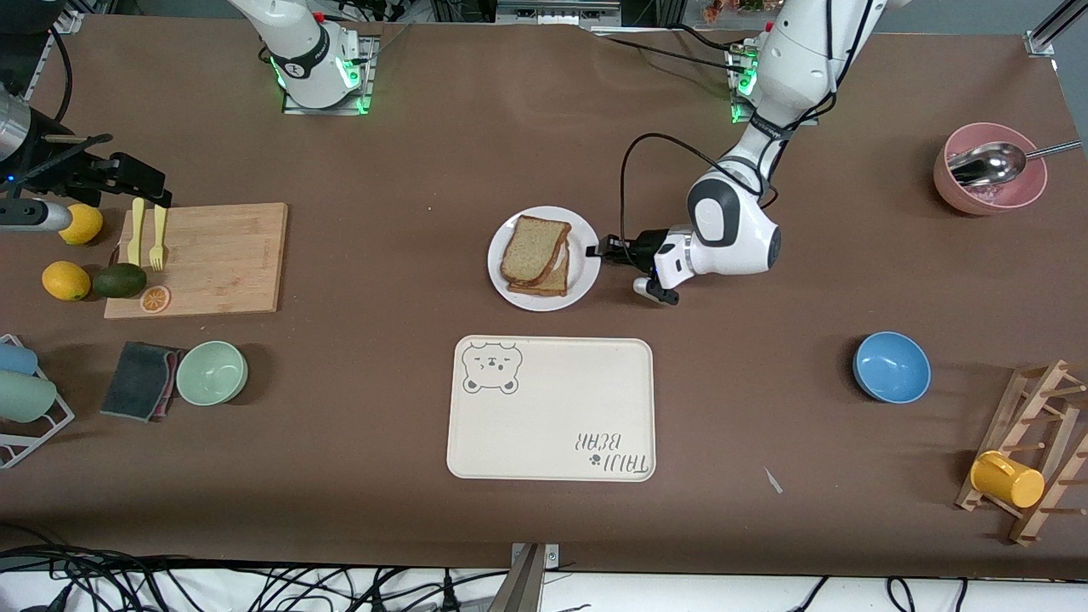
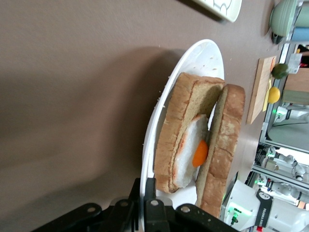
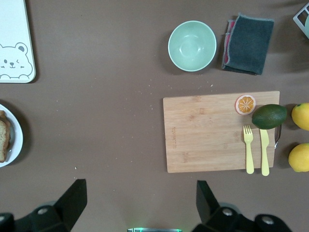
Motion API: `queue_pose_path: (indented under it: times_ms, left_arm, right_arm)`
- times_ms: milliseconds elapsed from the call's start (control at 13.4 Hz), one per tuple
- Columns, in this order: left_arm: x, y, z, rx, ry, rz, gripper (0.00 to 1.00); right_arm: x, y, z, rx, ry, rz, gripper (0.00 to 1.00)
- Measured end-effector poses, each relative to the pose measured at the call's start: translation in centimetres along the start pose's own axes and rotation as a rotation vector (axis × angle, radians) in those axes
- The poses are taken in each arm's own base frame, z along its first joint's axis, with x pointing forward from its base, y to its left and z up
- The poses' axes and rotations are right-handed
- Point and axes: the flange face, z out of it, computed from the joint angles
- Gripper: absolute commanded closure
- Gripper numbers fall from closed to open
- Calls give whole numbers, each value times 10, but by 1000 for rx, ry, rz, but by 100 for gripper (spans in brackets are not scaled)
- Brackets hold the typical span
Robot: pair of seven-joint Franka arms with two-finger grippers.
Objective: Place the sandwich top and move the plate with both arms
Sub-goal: 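Slide the plate with the left gripper onto the bear tray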
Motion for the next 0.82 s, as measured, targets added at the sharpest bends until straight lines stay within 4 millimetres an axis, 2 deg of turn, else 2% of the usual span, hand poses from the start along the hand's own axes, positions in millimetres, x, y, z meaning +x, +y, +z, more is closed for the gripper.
queue_pose_path:
  times_ms: [448,822]
  left_arm:
    - [6,6,-2,-49,46,-23,100]
    - [26,27,-9,-109,109,-35,100]
  right_arm:
    - [0,-1,0,0,0,-1,0]
    - [0,-1,0,0,0,-2,0]
